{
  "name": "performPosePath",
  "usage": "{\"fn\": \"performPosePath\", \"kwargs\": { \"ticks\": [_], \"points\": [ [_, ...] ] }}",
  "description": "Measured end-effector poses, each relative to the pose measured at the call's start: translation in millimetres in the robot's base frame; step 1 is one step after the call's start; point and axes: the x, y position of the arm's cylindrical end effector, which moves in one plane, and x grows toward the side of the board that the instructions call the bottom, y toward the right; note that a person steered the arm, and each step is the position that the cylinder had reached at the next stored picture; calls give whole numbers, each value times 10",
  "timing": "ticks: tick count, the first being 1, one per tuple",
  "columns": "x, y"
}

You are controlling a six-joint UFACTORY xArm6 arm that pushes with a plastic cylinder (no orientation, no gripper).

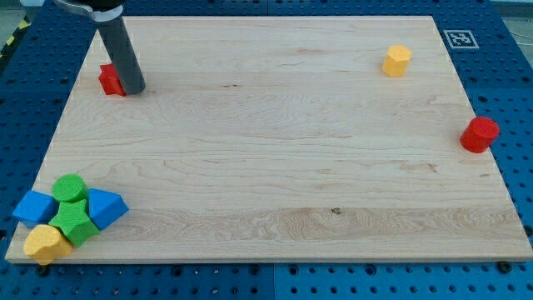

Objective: Push the red star towards the left center of the red star

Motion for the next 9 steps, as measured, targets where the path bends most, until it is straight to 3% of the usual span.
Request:
{"fn": "performPosePath", "kwargs": {
  "ticks": [2, 5, 6, 9],
  "points": [
    [-4, 340],
    [-1134, 404],
    [-1286, 300],
    [-1098, -270]
  ]
}}
